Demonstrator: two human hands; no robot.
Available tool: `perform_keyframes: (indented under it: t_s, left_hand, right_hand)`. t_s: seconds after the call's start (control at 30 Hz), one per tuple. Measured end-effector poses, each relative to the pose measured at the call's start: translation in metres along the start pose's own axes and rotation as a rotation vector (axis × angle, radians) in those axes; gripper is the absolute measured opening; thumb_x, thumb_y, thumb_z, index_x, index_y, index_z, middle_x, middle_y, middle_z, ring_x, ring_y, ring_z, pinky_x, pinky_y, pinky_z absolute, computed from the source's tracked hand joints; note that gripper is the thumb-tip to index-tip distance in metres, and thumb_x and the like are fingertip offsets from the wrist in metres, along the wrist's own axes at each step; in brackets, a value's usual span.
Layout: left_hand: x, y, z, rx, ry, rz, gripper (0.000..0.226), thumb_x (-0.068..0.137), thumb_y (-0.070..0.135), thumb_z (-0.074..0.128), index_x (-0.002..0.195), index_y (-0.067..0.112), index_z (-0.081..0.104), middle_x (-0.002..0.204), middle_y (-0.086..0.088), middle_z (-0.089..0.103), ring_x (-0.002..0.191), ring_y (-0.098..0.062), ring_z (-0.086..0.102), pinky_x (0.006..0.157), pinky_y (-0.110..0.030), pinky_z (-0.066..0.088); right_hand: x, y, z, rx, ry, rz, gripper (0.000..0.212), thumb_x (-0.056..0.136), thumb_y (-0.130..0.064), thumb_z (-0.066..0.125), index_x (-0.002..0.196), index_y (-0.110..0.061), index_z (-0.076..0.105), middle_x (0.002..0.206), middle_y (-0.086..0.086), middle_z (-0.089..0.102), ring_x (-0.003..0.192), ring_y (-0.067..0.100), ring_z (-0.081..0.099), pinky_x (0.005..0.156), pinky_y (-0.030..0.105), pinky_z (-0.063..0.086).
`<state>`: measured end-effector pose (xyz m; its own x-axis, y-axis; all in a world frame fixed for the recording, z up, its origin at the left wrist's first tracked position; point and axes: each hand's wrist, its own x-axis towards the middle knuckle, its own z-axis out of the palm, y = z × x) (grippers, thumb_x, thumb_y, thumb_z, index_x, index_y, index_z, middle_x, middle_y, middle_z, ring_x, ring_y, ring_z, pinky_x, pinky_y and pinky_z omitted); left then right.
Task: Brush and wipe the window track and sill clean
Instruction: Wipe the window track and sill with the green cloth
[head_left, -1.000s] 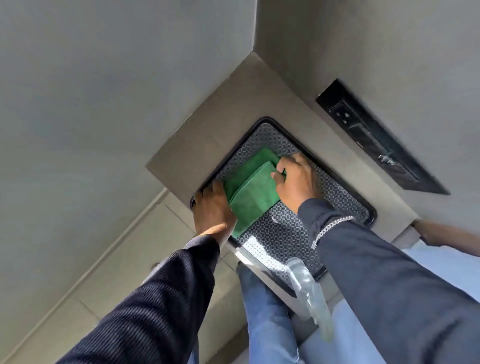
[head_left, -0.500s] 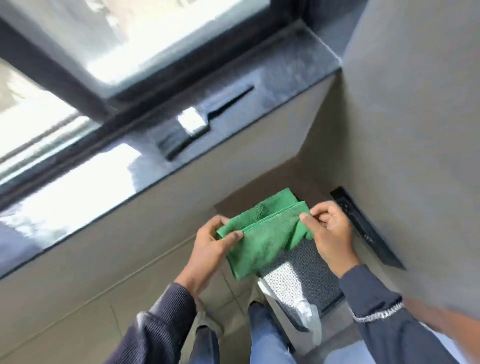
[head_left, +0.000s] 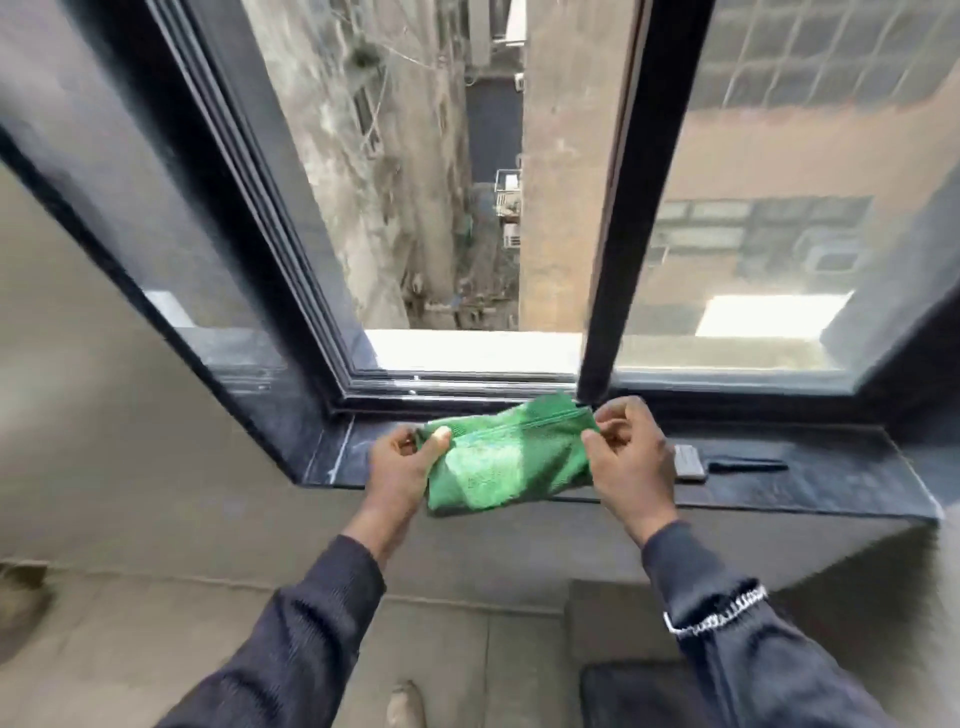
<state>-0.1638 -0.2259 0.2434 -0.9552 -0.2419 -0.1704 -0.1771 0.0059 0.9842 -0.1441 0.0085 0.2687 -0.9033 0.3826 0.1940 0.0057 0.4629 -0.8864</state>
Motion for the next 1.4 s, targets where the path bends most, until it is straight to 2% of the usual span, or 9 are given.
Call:
perform_keyframes:
  t_s: [0.17, 0.3, 0.37, 0.57, 0.73, 0.83, 0.93, 1.17, 1.4]
  left_hand:
    - [0.081, 0.043, -0.03, 0.261, 0.144, 0.075, 0.027, 0.078, 0.024, 0.081, 0.078, 0.0, 0.069, 0.077, -0.014, 0.072, 0.069, -0.024, 0.064, 0.07, -0.044, 0.058]
    - [0.129, 0.062, -0.037, 0.278, 0.033, 0.031, 0.022, 0.073, 0.014, 0.084, 0.069, 0.011, 0.063, 0.073, -0.005, 0.065, 0.074, -0.024, 0.064, 0.061, -0.026, 0.058]
    - [0.146, 0.06, -0.04, 0.358, 0.0, 0.031, 0.024, 0.07, 0.007, 0.084, 0.082, 0.012, 0.064, 0.088, -0.01, 0.067, 0.084, -0.026, 0.065, 0.075, -0.031, 0.059]
    - [0.143, 0.022, -0.042, 0.662, 0.003, 0.245, 0.021, 0.079, 0.002, 0.067, 0.097, 0.009, 0.058, 0.084, -0.02, 0.066, 0.078, -0.032, 0.06, 0.068, -0.037, 0.053]
    - [0.134, 0.003, -0.056, 0.581, 0.121, 0.425, 0.016, 0.076, -0.011, 0.063, 0.089, -0.003, 0.059, 0.081, -0.023, 0.062, 0.075, -0.037, 0.06, 0.065, -0.04, 0.05]
    - [0.119, -0.026, -0.076, 0.707, 0.154, 0.519, 0.009, 0.076, -0.004, 0.06, 0.084, 0.0, 0.06, 0.083, -0.019, 0.062, 0.077, -0.038, 0.06, 0.068, -0.044, 0.053]
    - [0.104, -0.057, -0.095, 0.941, 0.127, 0.493, 0.016, 0.082, 0.014, 0.052, 0.094, 0.006, 0.06, 0.095, -0.012, 0.061, 0.091, -0.033, 0.058, 0.08, -0.043, 0.049]
    - [0.094, -0.072, -0.097, 1.147, 0.12, 0.415, 0.048, 0.086, 0.032, 0.047, 0.122, 0.002, 0.058, 0.131, -0.018, 0.06, 0.124, -0.033, 0.056, 0.103, -0.04, 0.049]
    - [0.092, -0.07, -0.093, 1.19, 0.069, 0.377, 0.056, 0.088, 0.037, 0.044, 0.128, 0.001, 0.058, 0.134, -0.019, 0.06, 0.128, -0.034, 0.054, 0.107, -0.045, 0.046]
  right_hand:
    - [0.045, -0.043, 0.068, -0.186, -0.133, -0.061, 0.023, 0.085, -0.001, 0.053, 0.094, -0.023, 0.053, 0.078, 0.003, 0.064, 0.066, 0.018, 0.059, 0.056, 0.024, 0.044]
    - [0.066, -0.048, 0.107, -0.292, -0.109, -0.064, 0.027, 0.083, 0.006, 0.054, 0.095, -0.018, 0.053, 0.081, 0.009, 0.067, 0.069, 0.025, 0.063, 0.059, 0.03, 0.049]
    - [0.074, -0.044, 0.123, -0.339, -0.106, -0.034, 0.026, 0.082, 0.006, 0.058, 0.095, -0.015, 0.054, 0.084, 0.011, 0.068, 0.072, 0.029, 0.065, 0.061, 0.036, 0.054]
    - [0.073, -0.015, 0.142, -0.442, -0.035, 0.184, 0.012, 0.082, -0.009, 0.068, 0.078, -0.014, 0.058, 0.078, 0.01, 0.067, 0.074, 0.032, 0.066, 0.066, 0.041, 0.058]
    - [0.082, -0.013, 0.158, -0.793, -0.108, -0.294, 0.003, 0.084, -0.019, 0.068, 0.084, -0.019, 0.065, 0.084, 0.001, 0.064, 0.081, 0.022, 0.058, 0.065, 0.029, 0.043]
    - [0.086, -0.018, 0.188, -0.755, -0.309, -0.679, 0.017, 0.083, -0.035, 0.072, 0.091, -0.02, 0.074, 0.101, 0.005, 0.073, 0.096, 0.029, 0.067, 0.083, 0.039, 0.054]
    - [0.08, -0.022, 0.222, -0.792, -0.577, -0.966, 0.041, 0.09, -0.05, 0.052, 0.115, -0.023, 0.071, 0.121, 0.008, 0.071, 0.112, 0.03, 0.067, 0.09, 0.043, 0.054]
    - [0.097, -0.013, 0.227, -0.896, -0.805, -0.968, 0.056, 0.097, -0.054, 0.031, 0.149, -0.035, 0.035, 0.156, -0.002, 0.041, 0.141, 0.023, 0.042, 0.103, 0.044, 0.045]
    - [0.12, 0.03, 0.166, -0.942, -0.803, -0.931, 0.065, 0.097, -0.062, 0.02, 0.15, -0.027, 0.036, 0.155, 0.001, 0.041, 0.134, 0.027, 0.05, 0.099, 0.045, 0.044]
